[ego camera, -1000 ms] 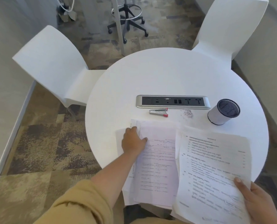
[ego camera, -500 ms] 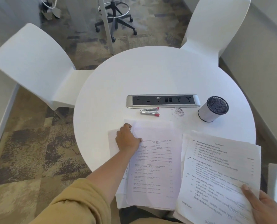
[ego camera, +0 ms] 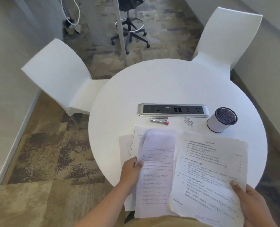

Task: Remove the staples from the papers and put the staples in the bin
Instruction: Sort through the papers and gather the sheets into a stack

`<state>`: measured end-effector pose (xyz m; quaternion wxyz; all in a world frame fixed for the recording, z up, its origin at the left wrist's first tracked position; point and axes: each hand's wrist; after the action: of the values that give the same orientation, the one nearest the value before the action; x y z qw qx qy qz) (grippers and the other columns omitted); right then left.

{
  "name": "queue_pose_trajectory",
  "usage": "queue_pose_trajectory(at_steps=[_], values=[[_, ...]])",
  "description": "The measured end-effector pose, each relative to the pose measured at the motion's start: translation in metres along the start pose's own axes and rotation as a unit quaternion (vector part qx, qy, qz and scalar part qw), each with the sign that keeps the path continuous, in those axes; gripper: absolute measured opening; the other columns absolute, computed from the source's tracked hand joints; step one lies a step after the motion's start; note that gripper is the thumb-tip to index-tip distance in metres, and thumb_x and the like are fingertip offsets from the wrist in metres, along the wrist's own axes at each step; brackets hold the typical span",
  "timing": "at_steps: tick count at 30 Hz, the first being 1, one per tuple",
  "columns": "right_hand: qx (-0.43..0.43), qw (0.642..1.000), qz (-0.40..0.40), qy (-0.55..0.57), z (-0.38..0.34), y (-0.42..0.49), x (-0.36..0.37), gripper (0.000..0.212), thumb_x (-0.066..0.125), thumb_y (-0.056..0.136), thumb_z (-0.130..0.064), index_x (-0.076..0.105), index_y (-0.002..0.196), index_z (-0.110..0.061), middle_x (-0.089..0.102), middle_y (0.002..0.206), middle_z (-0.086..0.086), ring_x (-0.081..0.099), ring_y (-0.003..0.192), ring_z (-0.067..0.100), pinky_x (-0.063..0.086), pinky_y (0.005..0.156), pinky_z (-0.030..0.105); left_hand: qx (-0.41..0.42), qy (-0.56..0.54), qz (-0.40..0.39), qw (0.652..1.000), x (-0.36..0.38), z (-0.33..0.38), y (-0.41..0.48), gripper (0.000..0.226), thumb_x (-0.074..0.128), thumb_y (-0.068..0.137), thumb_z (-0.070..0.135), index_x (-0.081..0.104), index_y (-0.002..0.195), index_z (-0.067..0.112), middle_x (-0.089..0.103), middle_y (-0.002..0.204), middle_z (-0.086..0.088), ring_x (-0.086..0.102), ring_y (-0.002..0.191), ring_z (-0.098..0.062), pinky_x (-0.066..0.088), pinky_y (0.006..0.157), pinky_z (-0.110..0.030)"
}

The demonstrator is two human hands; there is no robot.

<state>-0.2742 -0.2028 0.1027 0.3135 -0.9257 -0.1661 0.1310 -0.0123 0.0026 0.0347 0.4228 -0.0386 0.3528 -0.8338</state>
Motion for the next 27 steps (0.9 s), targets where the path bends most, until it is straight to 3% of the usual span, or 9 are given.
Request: queue_pose_trajectory(at_steps=[2,4,7,11,14,16,19,22,27], values=[[0.004,0.999,-0.035,0.022,-0.012,0.003,0.010,0.032,0.069,0.082,-0.027,0.069,0.104,-0.003,0.076,0.093,0.021,0.073,0.081,0.042,0.053,0.084,0.059,0.018,-0.043,0.020,0.999,-0.005,0.011,-0.005,0.020,0.060,0.099,0.022,0.075,0.088,0.016,0.077,0.085,-0.002,0.074,0.081,-0.023,0.057,0.067,-0.030],[0.001,0.998,-0.053,0.036,-0.025,0.007,0.023,0.025,0.065,0.089,-0.023,0.068,0.106,-0.005,0.075,0.098,0.021,0.072,0.086,0.044,0.050,0.086,0.065,0.039,-0.094,0.009,0.995,-0.010,0.026,-0.010,0.015,0.064,0.097,0.020,0.077,0.095,0.013,0.080,0.092,-0.006,0.076,0.089,-0.029,0.061,0.078,-0.041],[-0.039,0.995,-0.092,0.028,-0.041,0.009,0.044,0.028,0.067,0.084,-0.026,0.068,0.106,-0.009,0.077,0.100,0.014,0.074,0.086,0.034,0.053,0.088,0.058,0.059,-0.159,-0.023,0.985,-0.010,0.053,-0.021,0.014,0.068,0.094,0.016,0.076,0.104,0.010,0.080,0.098,-0.008,0.077,0.090,-0.029,0.062,0.080,-0.041],[-0.030,0.986,-0.164,-0.004,-0.044,0.005,0.058,0.029,0.069,0.084,-0.022,0.067,0.111,-0.011,0.077,0.102,0.012,0.074,0.091,0.035,0.055,0.086,0.054,0.068,-0.190,-0.033,0.979,-0.006,0.070,-0.031,0.014,0.070,0.092,0.020,0.078,0.101,0.013,0.080,0.099,-0.009,0.076,0.091,-0.030,0.062,0.082,-0.046],[-0.047,0.988,-0.146,-0.027,-0.035,0.004,0.055,0.033,0.072,0.081,-0.020,0.068,0.109,-0.003,0.077,0.097,0.015,0.074,0.086,0.035,0.057,0.080,0.047,0.069,-0.176,-0.016,0.982,-0.007,0.070,-0.029,0.023,0.064,0.097,0.030,0.078,0.095,0.013,0.078,0.098,-0.016,0.074,0.090,-0.036,0.057,0.086,-0.056],[-0.055,0.991,-0.114,-0.033,-0.028,0.003,0.048,0.028,0.071,0.083,-0.017,0.068,0.105,0.000,0.077,0.090,0.017,0.075,0.079,0.037,0.059,0.074,0.047,0.072,-0.175,-0.014,0.982,-0.009,0.067,-0.029,0.028,0.058,0.100,0.031,0.076,0.096,0.010,0.078,0.099,-0.013,0.072,0.093,-0.038,0.057,0.087,-0.053],[-0.048,0.995,-0.083,-0.018,-0.025,0.003,0.033,0.026,0.071,0.083,-0.017,0.068,0.102,0.000,0.076,0.090,0.022,0.073,0.078,0.043,0.055,0.081,0.063,0.090,-0.155,-0.010,0.984,-0.013,0.063,-0.027,0.027,0.058,0.100,0.030,0.073,0.100,0.007,0.077,0.098,-0.005,0.069,0.091,-0.027,0.055,0.085,-0.037],[-0.030,0.995,-0.082,0.049,-0.034,0.003,0.018,0.044,0.073,0.075,-0.022,0.065,0.111,0.001,0.072,0.104,0.027,0.070,0.092,0.048,0.046,0.088,0.072,0.090,-0.150,-0.002,0.985,-0.017,0.063,-0.026,0.021,0.056,0.102,0.021,0.076,0.100,0.020,0.079,0.100,-0.004,0.073,0.098,-0.029,0.058,0.091,-0.043],[-0.047,0.986,-0.128,0.093,-0.064,0.004,0.011,0.041,0.065,0.080,-0.015,0.061,0.118,0.000,0.071,0.109,0.025,0.070,0.092,0.045,0.055,0.074,0.064,0.101,-0.123,-0.012,0.987,-0.014,0.065,-0.027,0.021,0.056,0.102,0.017,0.076,0.098,0.016,0.079,0.096,-0.008,0.074,0.089,-0.026,0.058,0.083,-0.039]])
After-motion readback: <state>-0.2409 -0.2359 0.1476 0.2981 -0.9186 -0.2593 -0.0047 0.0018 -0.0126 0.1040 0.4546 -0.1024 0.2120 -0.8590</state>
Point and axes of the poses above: each hand's wrist, its own y-axis towards the middle knuckle, its own x-axis out of the palm, z = x × y
